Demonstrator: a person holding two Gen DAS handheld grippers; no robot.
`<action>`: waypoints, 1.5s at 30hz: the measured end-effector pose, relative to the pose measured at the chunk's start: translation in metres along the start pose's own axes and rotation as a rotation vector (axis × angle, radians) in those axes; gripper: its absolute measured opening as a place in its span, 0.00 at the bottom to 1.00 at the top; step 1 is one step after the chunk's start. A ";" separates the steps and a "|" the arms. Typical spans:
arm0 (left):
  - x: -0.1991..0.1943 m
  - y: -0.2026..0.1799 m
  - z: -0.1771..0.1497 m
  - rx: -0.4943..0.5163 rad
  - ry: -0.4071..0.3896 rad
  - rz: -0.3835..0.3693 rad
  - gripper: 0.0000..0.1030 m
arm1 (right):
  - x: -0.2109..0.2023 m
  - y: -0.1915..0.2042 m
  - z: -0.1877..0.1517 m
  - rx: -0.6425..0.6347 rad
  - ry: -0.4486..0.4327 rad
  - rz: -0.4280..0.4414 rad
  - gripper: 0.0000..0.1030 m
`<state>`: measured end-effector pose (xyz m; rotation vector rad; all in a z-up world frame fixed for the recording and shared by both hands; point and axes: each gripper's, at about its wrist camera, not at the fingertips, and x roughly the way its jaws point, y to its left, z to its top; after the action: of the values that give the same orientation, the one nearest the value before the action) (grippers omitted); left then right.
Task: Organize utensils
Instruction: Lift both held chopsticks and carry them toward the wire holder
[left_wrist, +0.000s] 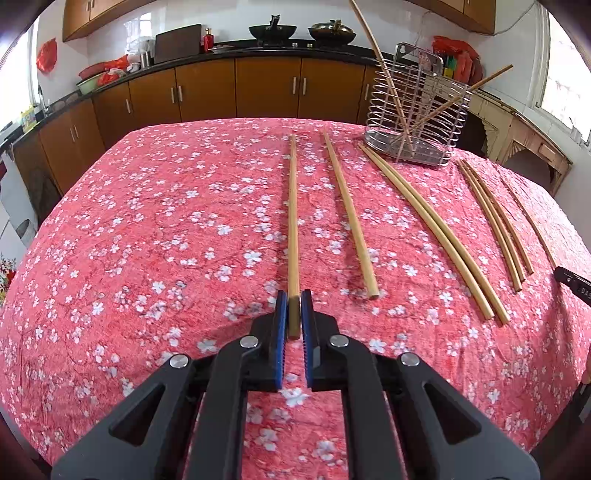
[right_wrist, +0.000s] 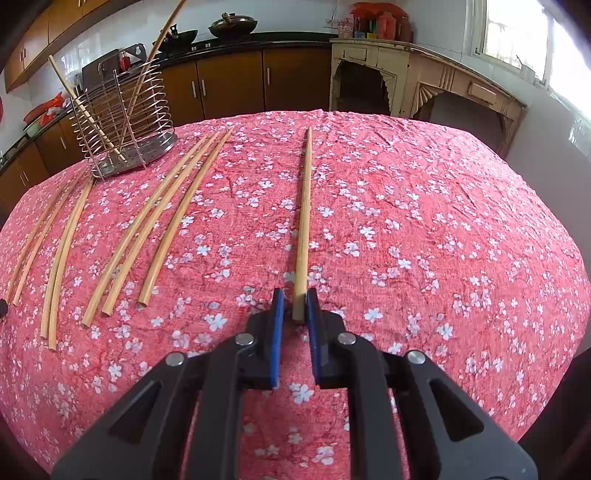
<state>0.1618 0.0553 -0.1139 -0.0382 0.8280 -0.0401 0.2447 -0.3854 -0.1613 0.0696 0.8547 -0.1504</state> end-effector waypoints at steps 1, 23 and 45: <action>-0.001 -0.001 0.000 0.002 0.002 -0.009 0.11 | 0.000 0.000 -0.001 -0.002 0.000 -0.001 0.14; -0.022 0.004 0.013 0.014 -0.074 0.016 0.06 | -0.036 -0.008 0.008 -0.011 -0.135 0.012 0.07; -0.094 0.020 0.088 -0.059 -0.458 0.054 0.06 | -0.135 -0.017 0.090 0.037 -0.573 0.078 0.07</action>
<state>0.1635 0.0813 0.0139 -0.0775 0.3716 0.0428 0.2220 -0.3989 -0.0005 0.0886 0.2775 -0.1046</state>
